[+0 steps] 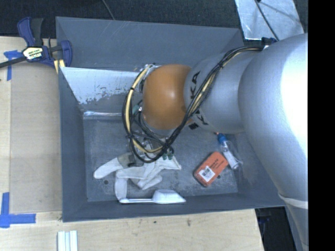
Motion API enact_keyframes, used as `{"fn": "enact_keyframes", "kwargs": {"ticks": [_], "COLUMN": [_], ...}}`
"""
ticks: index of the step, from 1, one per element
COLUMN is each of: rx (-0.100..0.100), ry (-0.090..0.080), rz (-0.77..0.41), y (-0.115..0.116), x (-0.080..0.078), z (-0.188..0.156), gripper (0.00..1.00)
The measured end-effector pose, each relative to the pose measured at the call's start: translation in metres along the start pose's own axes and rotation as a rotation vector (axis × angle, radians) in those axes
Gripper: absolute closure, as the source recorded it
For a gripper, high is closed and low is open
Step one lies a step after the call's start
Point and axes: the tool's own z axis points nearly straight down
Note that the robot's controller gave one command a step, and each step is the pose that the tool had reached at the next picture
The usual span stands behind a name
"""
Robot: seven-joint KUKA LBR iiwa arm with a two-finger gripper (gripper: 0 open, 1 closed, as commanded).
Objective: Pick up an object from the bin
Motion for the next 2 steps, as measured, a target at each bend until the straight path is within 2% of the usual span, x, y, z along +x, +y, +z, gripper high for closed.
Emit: {"fn": "enact_keyframes", "kwargs": {"ticks": [1, 2], "rx": [0.000, 0.001], "ry": [-0.002, -0.008], "rz": [-0.075, -0.192], "y": [-0.0034, -0.0007], "x": [-0.0090, -0.0040], "z": [-0.0002, -0.0009], "gripper": [1.00, 1.00]}}
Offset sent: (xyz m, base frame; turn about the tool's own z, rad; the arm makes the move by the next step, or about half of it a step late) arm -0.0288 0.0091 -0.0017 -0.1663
